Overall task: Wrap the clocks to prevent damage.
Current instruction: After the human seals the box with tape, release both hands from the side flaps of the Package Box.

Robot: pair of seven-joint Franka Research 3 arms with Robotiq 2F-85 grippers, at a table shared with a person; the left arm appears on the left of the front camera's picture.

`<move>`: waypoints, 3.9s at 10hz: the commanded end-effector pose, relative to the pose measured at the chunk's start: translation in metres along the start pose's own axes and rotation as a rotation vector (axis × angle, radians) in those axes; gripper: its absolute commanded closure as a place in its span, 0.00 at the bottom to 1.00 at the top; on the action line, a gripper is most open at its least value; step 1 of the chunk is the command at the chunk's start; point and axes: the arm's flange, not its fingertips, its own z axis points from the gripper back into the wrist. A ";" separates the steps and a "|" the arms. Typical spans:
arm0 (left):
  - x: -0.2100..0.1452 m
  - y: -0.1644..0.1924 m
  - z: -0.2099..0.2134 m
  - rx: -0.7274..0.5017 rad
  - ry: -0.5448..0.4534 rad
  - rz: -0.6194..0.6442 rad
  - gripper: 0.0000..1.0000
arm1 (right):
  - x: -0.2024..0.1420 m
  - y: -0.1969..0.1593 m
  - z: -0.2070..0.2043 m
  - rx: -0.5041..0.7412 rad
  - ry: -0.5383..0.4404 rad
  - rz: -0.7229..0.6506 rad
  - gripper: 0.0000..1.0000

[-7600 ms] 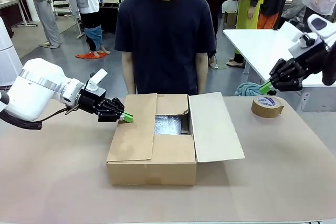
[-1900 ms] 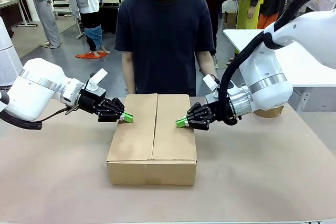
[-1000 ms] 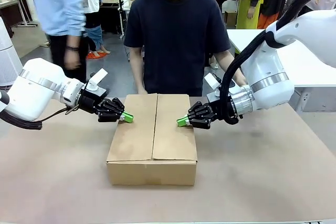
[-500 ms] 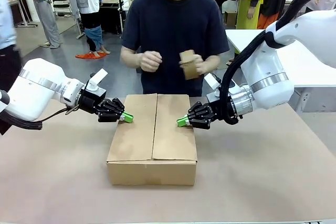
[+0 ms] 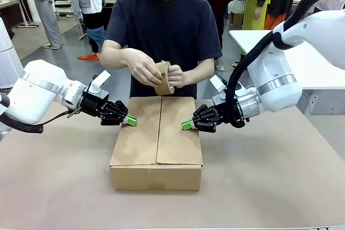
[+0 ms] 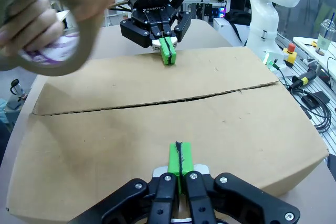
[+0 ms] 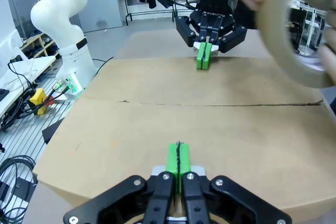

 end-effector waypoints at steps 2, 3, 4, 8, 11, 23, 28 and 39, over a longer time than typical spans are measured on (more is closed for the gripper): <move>-0.002 0.000 -0.003 0.008 0.015 -0.006 1.00 | -0.003 0.000 -0.003 -0.002 0.005 -0.007 0.99; -0.002 0.000 -0.003 0.008 0.015 -0.006 1.00 | -0.003 0.000 -0.003 -0.002 0.005 -0.007 0.99; -0.002 0.000 -0.003 0.008 0.015 -0.006 1.00 | -0.003 0.000 -0.003 -0.002 0.005 -0.007 0.99; -0.002 0.000 -0.003 0.008 0.015 -0.006 1.00 | -0.003 0.000 -0.003 -0.002 0.005 -0.007 0.99; -0.002 0.000 -0.003 0.008 0.015 -0.006 1.00 | -0.003 0.000 -0.003 -0.002 0.005 -0.007 0.99; -0.002 0.000 -0.003 0.008 0.015 -0.006 1.00 | -0.003 0.000 -0.003 -0.002 0.005 -0.007 0.99; -0.002 0.000 -0.003 0.008 0.015 -0.006 1.00 | -0.003 0.000 -0.003 -0.002 0.005 -0.007 0.99; -0.002 0.000 -0.003 0.008 0.015 -0.006 1.00 | -0.003 0.000 -0.003 -0.002 0.005 -0.007 0.99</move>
